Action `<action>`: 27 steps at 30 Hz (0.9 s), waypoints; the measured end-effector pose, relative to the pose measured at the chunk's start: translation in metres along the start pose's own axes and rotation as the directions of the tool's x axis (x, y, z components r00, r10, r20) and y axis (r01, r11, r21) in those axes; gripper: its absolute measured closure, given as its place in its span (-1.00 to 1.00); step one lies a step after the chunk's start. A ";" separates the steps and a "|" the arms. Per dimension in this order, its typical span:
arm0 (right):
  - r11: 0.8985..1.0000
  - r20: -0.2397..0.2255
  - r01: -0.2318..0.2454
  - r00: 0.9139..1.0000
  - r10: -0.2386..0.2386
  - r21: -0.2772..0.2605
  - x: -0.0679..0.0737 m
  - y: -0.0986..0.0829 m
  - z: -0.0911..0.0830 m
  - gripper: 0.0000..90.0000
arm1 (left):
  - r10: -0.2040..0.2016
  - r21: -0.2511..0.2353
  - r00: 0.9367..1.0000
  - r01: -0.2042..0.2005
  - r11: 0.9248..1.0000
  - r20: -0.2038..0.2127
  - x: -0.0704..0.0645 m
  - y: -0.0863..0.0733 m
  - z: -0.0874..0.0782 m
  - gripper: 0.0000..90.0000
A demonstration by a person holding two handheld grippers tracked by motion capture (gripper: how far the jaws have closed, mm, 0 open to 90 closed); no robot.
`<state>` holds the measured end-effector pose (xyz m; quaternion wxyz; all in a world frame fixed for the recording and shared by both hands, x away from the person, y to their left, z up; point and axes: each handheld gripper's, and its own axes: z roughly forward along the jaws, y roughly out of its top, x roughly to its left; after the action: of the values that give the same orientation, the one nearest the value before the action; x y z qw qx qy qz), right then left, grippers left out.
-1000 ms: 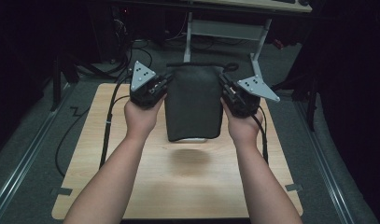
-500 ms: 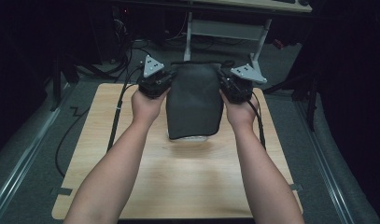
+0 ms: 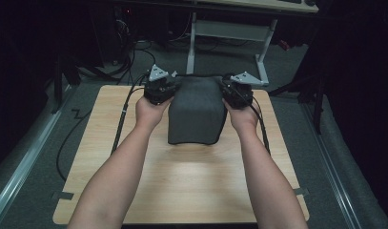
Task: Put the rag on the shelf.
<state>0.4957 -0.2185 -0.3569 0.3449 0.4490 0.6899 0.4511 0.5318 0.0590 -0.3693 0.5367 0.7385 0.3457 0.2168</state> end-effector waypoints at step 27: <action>0.995 -0.063 -0.063 0.996 0.068 0.074 -0.011 -0.028 0.010 0.77 | -0.028 0.019 0.999 0.028 0.999 -0.026 0.006 -0.033 -0.018 0.84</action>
<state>0.4996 -0.2308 -0.3852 0.2907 0.4686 0.7014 0.4516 0.5143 0.0817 -0.3950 0.5279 0.7359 0.3651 0.2155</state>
